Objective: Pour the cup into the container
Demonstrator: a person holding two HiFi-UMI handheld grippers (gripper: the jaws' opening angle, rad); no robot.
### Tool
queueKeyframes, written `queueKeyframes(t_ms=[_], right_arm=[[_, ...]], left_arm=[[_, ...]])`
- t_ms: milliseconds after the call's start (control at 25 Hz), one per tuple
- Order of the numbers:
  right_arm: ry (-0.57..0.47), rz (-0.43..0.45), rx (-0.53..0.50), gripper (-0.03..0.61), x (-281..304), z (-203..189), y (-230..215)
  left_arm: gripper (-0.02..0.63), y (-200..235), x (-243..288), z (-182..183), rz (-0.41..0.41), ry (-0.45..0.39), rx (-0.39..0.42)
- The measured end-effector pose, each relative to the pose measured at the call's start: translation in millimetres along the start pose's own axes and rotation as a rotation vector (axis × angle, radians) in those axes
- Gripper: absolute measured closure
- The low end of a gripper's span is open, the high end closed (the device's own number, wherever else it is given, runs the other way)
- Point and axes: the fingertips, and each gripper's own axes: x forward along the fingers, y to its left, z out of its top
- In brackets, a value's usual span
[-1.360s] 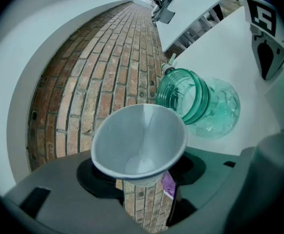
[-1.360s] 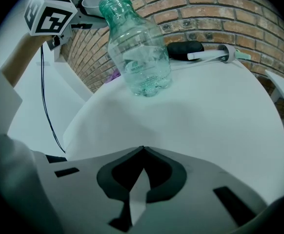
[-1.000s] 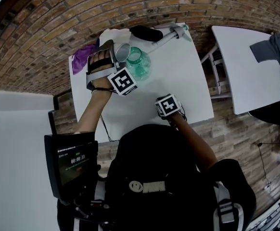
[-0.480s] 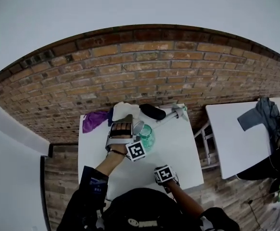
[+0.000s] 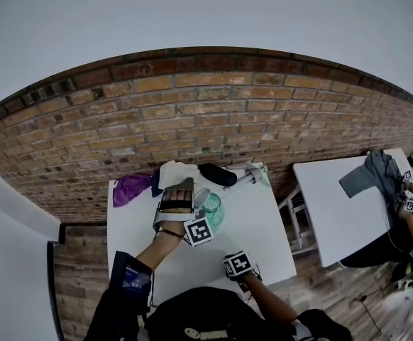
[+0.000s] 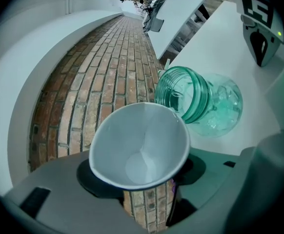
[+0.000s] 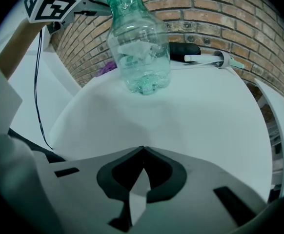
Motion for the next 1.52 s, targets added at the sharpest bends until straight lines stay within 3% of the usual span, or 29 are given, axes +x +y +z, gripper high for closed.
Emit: queueKeyframes(t_ms=[520,840,1000,1240,1520], right_arm=[[0.062,0.011,0.01,0.574,-1,7,-4],[0.019,-0.053,-0.014,0.574,8,46,-24],[0.058,-0.069,-0.052,0.574,11,46,-25],[0.009,-0.14,-0.127,0.574,10,47,-22],[-0.006,-0.147,-0.128,0.574,8,46,-22]], left_arm=[[0.321,-1,2,6,-0.007,-0.031,-0.037],[0.321,-6,-2,5,-0.027,-0.02,-0.024],[0.321,-8,-5,4,-0.035,-0.015,-0.013],[0.321,-8,-7,6,-0.036,-0.016,-0.006],[0.321,-8,-7,6,-0.037,-0.002,0.004]])
